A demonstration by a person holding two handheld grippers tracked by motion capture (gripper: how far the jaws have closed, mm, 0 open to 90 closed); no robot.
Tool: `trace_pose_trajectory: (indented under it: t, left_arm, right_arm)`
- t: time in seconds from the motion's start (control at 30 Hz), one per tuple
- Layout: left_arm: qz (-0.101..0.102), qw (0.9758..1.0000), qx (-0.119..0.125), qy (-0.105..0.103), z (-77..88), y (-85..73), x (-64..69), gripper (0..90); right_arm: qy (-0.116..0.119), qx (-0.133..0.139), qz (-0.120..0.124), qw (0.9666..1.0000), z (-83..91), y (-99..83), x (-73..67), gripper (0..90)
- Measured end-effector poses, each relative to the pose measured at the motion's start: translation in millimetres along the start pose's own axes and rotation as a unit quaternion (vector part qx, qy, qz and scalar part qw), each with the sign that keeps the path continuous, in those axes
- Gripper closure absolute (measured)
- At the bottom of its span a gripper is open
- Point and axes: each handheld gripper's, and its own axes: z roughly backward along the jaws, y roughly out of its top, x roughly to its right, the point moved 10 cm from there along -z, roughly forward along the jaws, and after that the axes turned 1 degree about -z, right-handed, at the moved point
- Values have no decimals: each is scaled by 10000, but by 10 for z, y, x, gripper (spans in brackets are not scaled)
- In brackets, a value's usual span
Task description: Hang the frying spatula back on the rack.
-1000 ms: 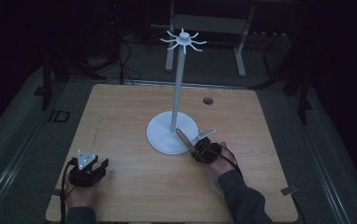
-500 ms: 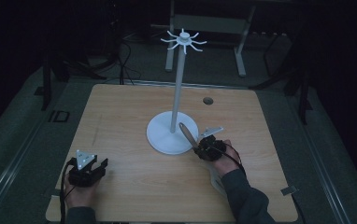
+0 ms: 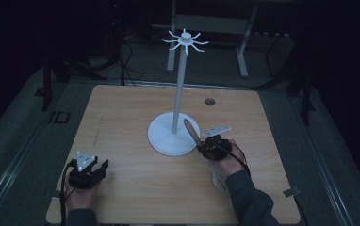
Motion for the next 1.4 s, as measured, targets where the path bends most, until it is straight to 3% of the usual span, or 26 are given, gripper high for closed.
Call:
trace_pose_trajectory:
  t: [0.57, 1.4]
  left_arm:
    - [-6, 10000, -12, 26, -2, -1, -6, 539]
    - [-57, 10000, -32, 29, -7, -2, 5, 534]
  right_arm:
    - [-45, 558, -86, 9984, 215, 169, 52, 748]
    - [2, 1124, -174, 9935, 405, 429, -14, 748]
